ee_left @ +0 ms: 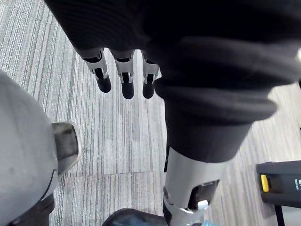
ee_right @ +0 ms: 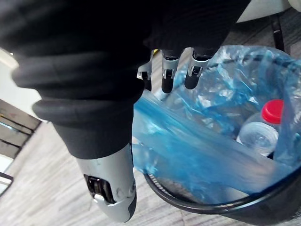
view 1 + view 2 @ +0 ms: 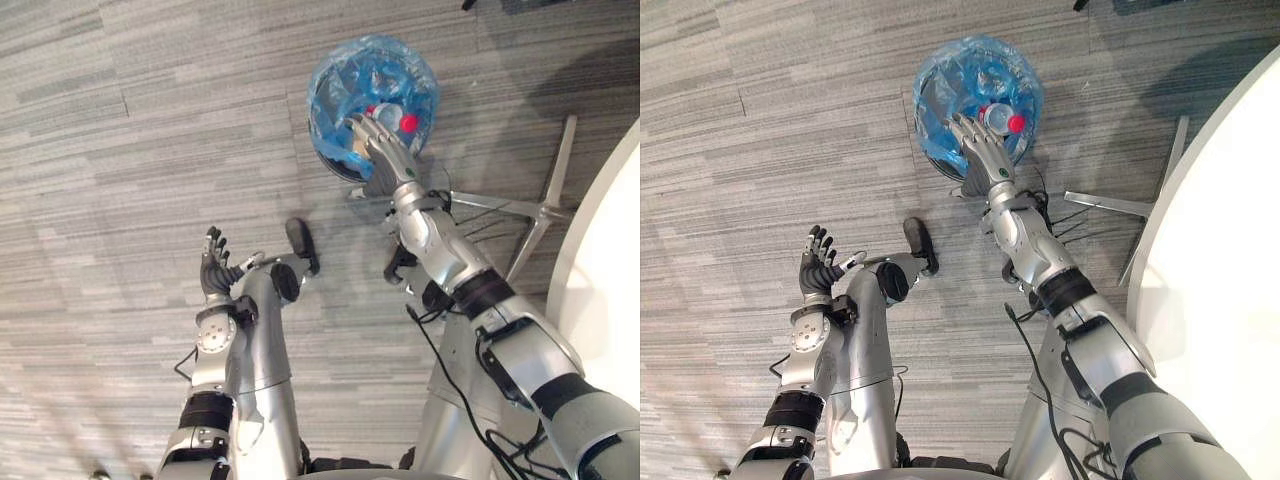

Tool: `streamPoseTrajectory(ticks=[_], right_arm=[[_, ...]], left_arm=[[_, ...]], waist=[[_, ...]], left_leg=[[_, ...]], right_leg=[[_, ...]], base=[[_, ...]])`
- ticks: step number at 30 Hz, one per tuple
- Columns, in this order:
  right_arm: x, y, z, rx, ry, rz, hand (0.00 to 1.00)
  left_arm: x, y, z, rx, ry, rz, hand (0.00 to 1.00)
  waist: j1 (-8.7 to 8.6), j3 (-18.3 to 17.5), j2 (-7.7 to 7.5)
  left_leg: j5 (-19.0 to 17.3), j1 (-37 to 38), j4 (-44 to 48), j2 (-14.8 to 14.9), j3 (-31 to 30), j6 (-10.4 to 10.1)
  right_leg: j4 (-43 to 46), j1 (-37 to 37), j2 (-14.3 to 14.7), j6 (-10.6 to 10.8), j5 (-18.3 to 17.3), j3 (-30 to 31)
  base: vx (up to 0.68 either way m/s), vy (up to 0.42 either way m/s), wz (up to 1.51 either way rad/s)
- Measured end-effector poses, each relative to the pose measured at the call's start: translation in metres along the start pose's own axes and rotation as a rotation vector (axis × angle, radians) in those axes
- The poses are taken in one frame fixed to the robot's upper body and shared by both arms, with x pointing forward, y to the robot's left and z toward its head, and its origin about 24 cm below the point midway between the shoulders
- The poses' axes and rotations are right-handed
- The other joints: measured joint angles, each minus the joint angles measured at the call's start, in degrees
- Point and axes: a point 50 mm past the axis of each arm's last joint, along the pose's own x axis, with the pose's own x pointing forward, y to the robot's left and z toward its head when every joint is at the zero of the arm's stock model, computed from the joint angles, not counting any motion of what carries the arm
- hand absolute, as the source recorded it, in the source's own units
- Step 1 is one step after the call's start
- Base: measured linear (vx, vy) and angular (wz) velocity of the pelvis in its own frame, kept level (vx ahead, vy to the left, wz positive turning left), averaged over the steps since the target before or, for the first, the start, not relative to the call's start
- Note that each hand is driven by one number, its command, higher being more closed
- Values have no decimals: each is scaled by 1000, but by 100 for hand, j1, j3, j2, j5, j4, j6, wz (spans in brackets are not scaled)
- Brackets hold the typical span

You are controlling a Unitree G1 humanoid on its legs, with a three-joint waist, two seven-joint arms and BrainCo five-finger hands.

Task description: Gather rubbish on tea table into small bin, then transfer packed bag to large trash can.

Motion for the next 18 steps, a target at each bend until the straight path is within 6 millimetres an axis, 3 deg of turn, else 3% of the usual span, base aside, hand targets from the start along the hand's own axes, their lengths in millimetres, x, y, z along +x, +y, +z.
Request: streamPoseTrajectory(ticks=[3,4,8,18], right_arm=[[0,9,-6,-40,34,68,0],[-1,14,-9,-51,48,111,100],[-6,27,-12,-91,52,207,100],[-7,21,-16,44,91,170,100]], left_arm=[[2,0,5,-8,-22,-7,0],[2,1,6,-6,-23,-9,0],[3,2,7,0,-28,-14,0],[4,-2,6,2,-22,-36,0]], waist=[[0,0,0],[3,0,0],[18,-3,4],[132,-9,9]], left_leg=[[1,-161,107,-13,-80,-6],[7,-188,118,-28,-92,-16],[12,-242,167,-33,-155,-28],[44,-223,209,14,-219,-72]], right_leg=[[189,-135,-40,28,-105,3],[248,-177,-69,23,-137,3],[369,-230,-89,36,-256,-15],[412,-159,-65,39,-269,-81]], base=[[-33,11,14],[-42,10,14],[-41,10,7],[-31,8,0]])
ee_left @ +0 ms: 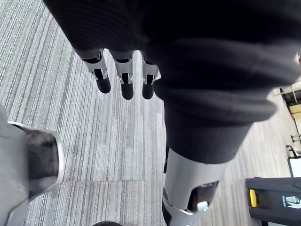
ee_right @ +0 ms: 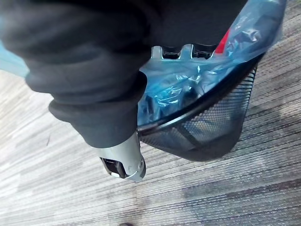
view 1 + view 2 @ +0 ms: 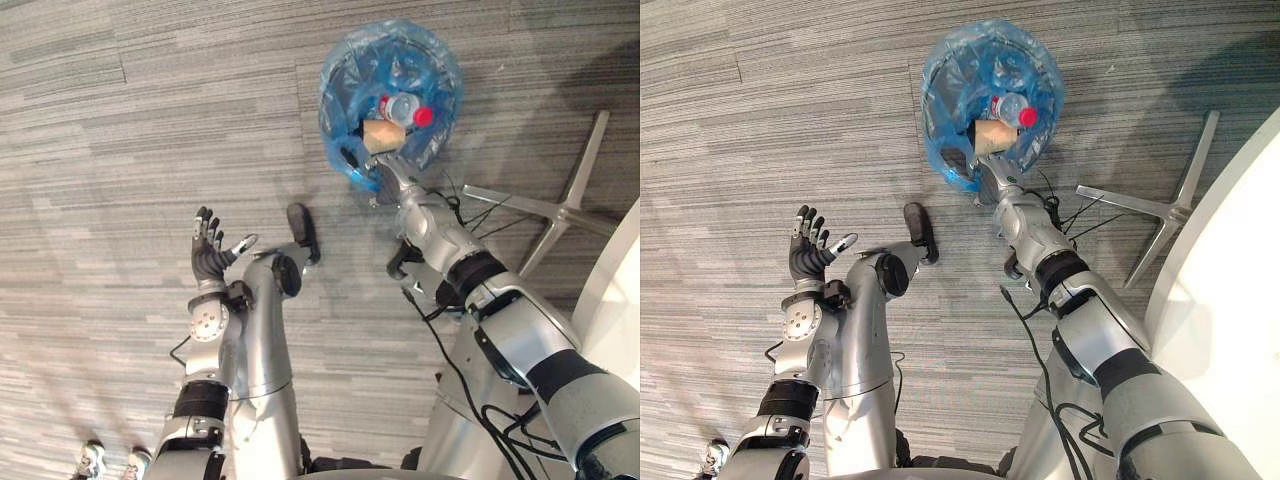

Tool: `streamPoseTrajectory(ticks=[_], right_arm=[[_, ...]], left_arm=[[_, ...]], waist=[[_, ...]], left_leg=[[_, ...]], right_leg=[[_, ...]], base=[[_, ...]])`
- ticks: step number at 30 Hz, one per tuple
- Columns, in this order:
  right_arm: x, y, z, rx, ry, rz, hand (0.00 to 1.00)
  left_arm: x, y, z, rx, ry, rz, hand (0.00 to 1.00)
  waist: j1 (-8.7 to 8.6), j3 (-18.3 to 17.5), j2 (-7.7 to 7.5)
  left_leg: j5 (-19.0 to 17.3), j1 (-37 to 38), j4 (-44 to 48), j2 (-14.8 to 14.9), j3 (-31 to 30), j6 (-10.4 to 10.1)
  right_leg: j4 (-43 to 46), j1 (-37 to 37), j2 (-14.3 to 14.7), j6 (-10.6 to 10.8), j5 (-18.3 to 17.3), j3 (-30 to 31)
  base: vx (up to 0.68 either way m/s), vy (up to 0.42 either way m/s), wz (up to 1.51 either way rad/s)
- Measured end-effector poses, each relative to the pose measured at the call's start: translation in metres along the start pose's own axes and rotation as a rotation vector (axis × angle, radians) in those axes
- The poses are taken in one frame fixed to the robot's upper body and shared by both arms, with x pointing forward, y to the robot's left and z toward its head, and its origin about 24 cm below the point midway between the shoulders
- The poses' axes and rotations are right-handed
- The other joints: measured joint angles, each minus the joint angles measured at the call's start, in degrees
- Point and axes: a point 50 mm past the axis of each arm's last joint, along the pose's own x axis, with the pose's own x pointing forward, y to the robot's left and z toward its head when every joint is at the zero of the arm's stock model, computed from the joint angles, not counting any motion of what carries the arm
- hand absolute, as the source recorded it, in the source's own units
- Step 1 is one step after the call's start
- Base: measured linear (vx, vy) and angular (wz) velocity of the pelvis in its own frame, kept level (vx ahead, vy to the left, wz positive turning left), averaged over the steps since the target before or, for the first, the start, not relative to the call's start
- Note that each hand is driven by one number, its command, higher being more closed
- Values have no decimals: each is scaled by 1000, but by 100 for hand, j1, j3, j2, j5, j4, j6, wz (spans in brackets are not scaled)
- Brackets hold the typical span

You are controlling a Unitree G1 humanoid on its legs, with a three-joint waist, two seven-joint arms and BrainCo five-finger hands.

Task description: Gather rubbish on tea table into small bin, then transfer packed bag to large trash can.

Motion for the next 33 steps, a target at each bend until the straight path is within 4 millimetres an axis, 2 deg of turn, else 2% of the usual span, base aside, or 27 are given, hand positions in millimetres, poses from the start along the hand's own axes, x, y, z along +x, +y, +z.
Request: streamPoseTrajectory(ticks=[10,14,17,19,21,24,25,26,28,33], right_arm=[[-6,-8,21,114,-94,-80,100],[-13,-12,32,234,-140,-132,100],[-27,-7,32,384,-152,-155,100],[-46,4,33,521,-165,-155,100],[-63,19,26,639,-136,-142,100],[-90,34,22,761,-122,-126,100],[-97,40,21,794,-124,-108,100],[-100,43,21,807,-121,-100,100],[-112,53,24,847,-125,-71,100],[-124,65,20,899,-108,-15,100]], left_arm=[[-3,-1,-11,21,64,1,0],[-7,-9,-20,14,103,-7,0],[-16,-11,-32,41,160,-13,0],[-28,-5,-46,86,223,-12,0],[-39,2,-56,114,266,-1,0],[-55,15,-68,152,320,20,0],[-63,21,-75,162,360,31,0],[-68,24,-79,167,383,33,0],[-89,38,-91,193,455,48,0],[-114,52,-109,282,570,24,0]], waist=[[5,-88,-5],[-5,-88,-6],[-29,-88,-7],[-142,-89,-9],[-159,-87,-15],[-206,-168,-111],[-294,-167,-117],[-318,-184,-147],[-305,-450,-352],[-313,-837,-507]], left_leg=[[47,312,-136,-1,37,-67],[83,607,-293,1,35,-64],[105,1050,-474,11,8,-80],[142,1709,-787,-14,26,-139],[123,2327,-1084,-13,98,-182],[138,3348,-1688,-8,364,-202],[167,3804,-1954,-10,460,-226],[222,4061,-2100,-9,507,-214],[312,4769,-2573,-106,643,-260],[701,6012,-3782,-417,852,-236]], right_leg=[[-130,298,27,-16,10,-17],[-286,606,88,-30,19,-55],[-492,1108,156,-91,54,-158],[-823,1807,215,-135,85,-258],[-1163,2422,286,-122,91,-333],[-1756,3358,402,18,175,-374],[-2045,3830,463,100,230,-422],[-2185,4066,483,122,266,-436],[-2665,4675,577,94,403,-411],[-3845,5782,767,219,846,-389]], base=[[-32,16,0],[-8,5,-1],[0,0,0],[4,12,4],[-7,-8,-3],[4,-49,-2],[38,-63,7],[65,-63,1],[131,-43,-13],[155,30,-5]])
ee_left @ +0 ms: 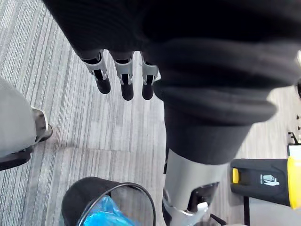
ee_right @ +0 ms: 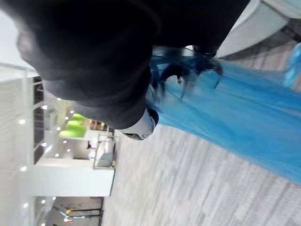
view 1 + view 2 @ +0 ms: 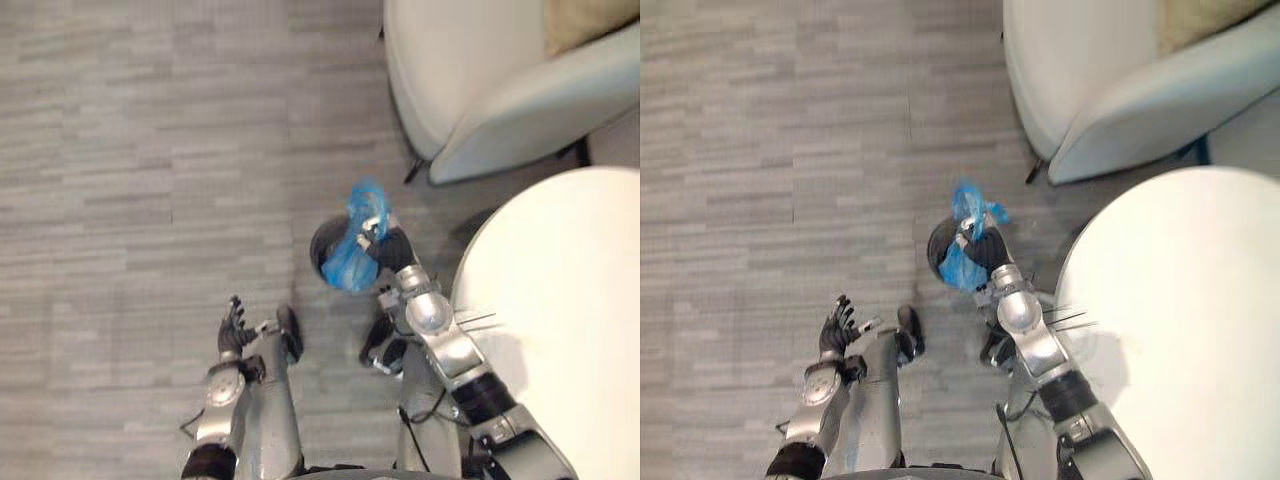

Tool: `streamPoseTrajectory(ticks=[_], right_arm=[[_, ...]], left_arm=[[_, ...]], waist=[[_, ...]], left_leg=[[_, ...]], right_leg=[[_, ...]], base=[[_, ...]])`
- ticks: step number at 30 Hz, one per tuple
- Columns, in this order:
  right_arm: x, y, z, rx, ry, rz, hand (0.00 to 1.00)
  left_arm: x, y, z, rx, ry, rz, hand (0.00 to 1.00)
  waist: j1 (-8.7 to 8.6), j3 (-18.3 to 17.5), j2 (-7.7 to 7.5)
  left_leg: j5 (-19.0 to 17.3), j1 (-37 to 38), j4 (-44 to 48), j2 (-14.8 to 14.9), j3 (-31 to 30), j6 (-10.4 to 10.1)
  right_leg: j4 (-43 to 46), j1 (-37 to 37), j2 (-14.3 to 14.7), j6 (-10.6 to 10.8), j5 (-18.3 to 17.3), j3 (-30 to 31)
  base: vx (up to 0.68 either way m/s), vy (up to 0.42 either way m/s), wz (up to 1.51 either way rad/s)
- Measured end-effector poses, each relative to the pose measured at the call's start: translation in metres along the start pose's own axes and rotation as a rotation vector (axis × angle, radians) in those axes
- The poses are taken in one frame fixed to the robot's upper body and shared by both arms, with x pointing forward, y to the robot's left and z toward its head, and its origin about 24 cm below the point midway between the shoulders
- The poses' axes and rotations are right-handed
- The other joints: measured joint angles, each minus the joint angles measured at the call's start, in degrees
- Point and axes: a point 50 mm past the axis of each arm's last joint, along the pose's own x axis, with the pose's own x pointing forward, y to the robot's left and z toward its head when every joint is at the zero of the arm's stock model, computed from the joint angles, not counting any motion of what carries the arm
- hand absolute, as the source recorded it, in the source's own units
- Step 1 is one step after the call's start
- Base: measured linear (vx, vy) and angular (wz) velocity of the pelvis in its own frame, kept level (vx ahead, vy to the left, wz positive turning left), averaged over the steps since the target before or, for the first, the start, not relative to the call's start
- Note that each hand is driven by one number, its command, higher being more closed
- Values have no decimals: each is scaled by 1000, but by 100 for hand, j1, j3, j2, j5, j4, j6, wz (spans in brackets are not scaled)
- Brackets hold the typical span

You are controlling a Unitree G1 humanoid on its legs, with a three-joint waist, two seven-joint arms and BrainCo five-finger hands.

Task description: Gather rubbish on tea table into small bin, then transfer packed bag to large trash can.

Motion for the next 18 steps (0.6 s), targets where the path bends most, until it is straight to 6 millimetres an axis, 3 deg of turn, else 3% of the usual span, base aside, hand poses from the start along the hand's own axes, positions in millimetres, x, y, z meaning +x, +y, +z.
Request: streamPoseTrajectory(ticks=[5,10,15,16,17,18], right_arm=[[-11,4,-10,51,40,67,100],[-8,13,2,35,-23,157,100],[0,19,21,52,-106,190,100],[0,17,22,49,-111,182,100],[2,16,24,48,-120,176,100],[2,12,27,50,-137,157,100]], left_arm=[[-16,7,-14,57,24,-29,0],[-26,9,-8,72,-34,-62,0],[-28,10,0,74,-70,-82,0],[-25,8,9,72,-107,-88,0],[-25,9,14,72,-126,-87,0],[-21,9,26,78,-175,-96,0]], waist=[[-17,-614,-7],[18,-843,-36],[14,-870,-76],[31,-871,-70],[38,-853,-60],[-29,-804,-46]], left_leg=[[323,1207,-1241,-304,260,2],[484,1880,-1865,-443,554,15],[422,1991,-1752,-517,719,110],[375,1929,-1647,-486,652,193],[359,1854,-1610,-404,623,282],[326,1699,-1385,-406,390,329]], right_leg=[[-1224,1063,211,144,490,78],[-1873,1556,368,219,830,381],[-1554,1429,291,282,946,747],[-1577,1462,333,505,1050,998],[-1366,1450,336,577,849,1140],[56,1273,286,437,103,1428]], base=[[171,85,-16],[49,68,-25],[-41,58,-22],[-115,62,11],[-136,30,60],[-101,-32,97]])
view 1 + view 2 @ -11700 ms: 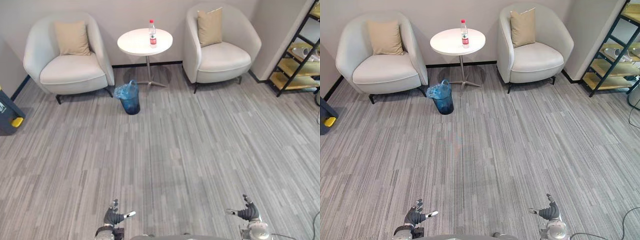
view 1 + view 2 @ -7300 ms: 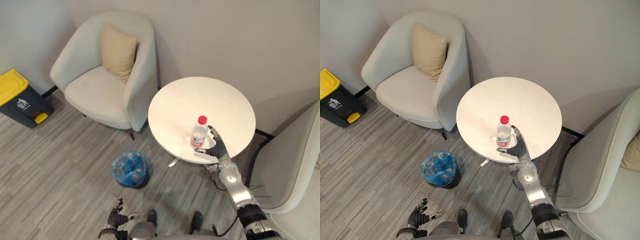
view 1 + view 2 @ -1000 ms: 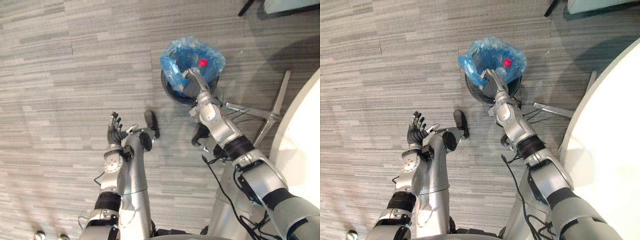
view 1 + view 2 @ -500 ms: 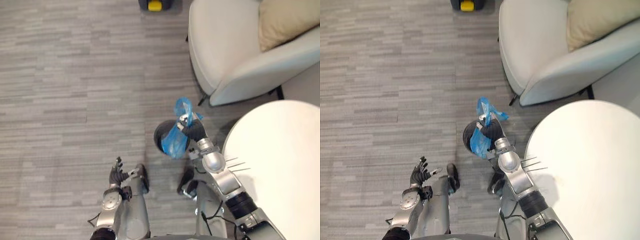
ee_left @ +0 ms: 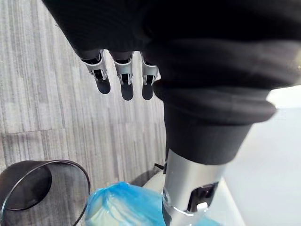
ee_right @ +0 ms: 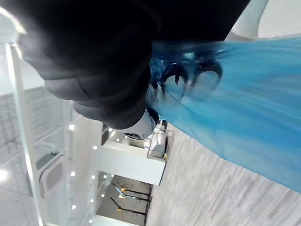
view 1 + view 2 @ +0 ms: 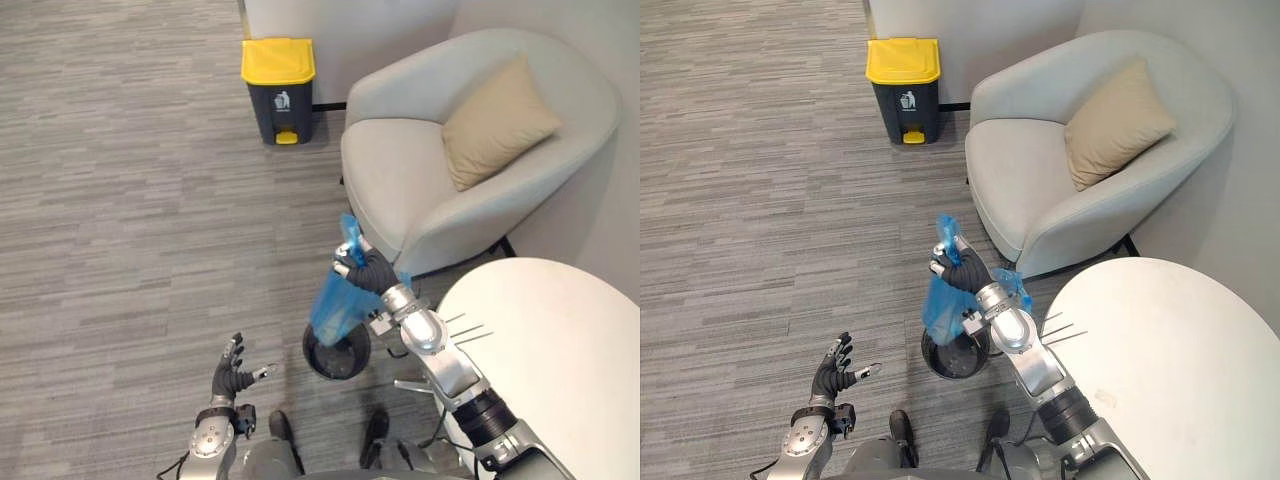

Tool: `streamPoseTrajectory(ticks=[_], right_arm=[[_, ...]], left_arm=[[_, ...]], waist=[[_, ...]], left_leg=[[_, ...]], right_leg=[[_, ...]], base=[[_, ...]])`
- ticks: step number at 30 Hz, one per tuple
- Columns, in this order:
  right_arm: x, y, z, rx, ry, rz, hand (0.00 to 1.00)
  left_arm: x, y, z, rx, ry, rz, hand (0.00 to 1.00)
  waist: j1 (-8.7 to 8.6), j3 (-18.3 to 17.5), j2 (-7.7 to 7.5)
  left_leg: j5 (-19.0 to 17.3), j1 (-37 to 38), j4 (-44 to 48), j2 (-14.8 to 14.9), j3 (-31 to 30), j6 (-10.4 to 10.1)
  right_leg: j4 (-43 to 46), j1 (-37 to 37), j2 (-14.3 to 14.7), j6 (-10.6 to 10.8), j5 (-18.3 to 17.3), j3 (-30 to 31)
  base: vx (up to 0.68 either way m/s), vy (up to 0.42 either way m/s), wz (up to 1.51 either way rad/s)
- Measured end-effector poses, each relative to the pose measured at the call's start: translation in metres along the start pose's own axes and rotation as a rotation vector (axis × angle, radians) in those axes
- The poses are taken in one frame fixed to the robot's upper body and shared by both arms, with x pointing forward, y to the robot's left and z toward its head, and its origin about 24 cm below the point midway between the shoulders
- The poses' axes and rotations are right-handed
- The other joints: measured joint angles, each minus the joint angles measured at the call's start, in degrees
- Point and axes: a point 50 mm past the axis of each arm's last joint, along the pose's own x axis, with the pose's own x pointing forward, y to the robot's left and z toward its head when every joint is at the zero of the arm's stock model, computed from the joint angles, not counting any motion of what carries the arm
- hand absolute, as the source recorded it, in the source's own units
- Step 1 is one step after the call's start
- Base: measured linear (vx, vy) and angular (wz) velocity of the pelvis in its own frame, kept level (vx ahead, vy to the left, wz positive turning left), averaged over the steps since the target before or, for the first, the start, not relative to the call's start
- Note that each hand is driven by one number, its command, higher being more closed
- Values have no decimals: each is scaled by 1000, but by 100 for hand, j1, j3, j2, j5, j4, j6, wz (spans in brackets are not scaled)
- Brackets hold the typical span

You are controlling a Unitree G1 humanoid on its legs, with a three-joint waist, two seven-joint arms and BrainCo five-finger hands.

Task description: Gather rubbish on tea table into small bin, then transfer packed bag to large trash can.

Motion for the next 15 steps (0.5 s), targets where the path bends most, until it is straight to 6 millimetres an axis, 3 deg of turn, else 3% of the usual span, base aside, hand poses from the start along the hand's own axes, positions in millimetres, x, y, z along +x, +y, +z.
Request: streamPoseTrajectory(ticks=[1,2,4,7,8,9,10,11,12,13,15], right_arm=[[1,-2,1,-7,-7,0,100],[2,-2,2,-7,-12,1,100],[13,-4,14,-22,-70,7,100],[25,-12,29,-41,-139,-9,100],[28,-18,30,-52,-145,-26,100],[30,-22,28,-66,-131,-29,100],[29,-28,27,-78,-123,-43,100],[28,-39,27,-94,-120,-79,100],[29,-42,27,-100,-120,-86,100],[31,-49,28,-108,-120,-105,100],[31,-51,30,-102,-127,-115,100]], left_arm=[[3,1,10,4,-41,-3,0],[3,1,14,3,-61,-4,0],[3,5,29,-4,-128,10,0],[3,1,39,-22,-178,-1,0],[4,-3,44,-47,-195,-8,0],[2,-8,49,-53,-215,-29,0],[2,-13,54,-55,-239,-50,0],[6,-24,64,-58,-277,-96,0],[7,-28,67,-60,-287,-109,0],[5,-36,73,-62,-312,-147,0],[4,-43,76,-64,-328,-179,0]], waist=[[26,6,-42],[65,3,-88],[209,27,-115],[331,67,101],[326,159,272],[333,169,315],[331,170,317],[280,192,255],[255,202,244],[169,201,246],[101,190,262]], left_leg=[[9,-99,187,-50,-229,-9],[14,-154,286,-78,-329,-1],[96,-440,508,-102,-622,-51],[423,-900,298,34,-801,-94],[690,-972,62,149,-963,-187],[846,-964,-212,270,-919,-212],[689,-973,-332,317,-727,-253],[158,-1125,-40,336,-406,-141],[100,-1176,142,357,-348,-23],[-34,-1258,997,446,-115,203],[-171,-1137,1728,460,-5,278]], right_leg=[[800,74,37,142,-326,216],[924,207,67,143,-420,269],[280,548,244,35,-723,335],[-887,735,535,-178,-817,164],[-1110,741,747,-260,-594,5],[-1076,661,899,-376,-469,-93],[-1135,652,930,-456,-395,-198],[-1321,623,736,-543,-283,-442],[-1318,600,696,-562,-265,-475],[-1313,578,578,-563,-198,-545],[-1328,586,483,-544,-141,-587]], base=[[-69,-72,110],[-76,-126,91],[-169,-132,55],[-243,-78,23],[-335,-137,39],[-355,-115,43],[-313,-93,67],[-191,-44,66],[-236,-31,66],[-132,4,27],[-132,40,33]])
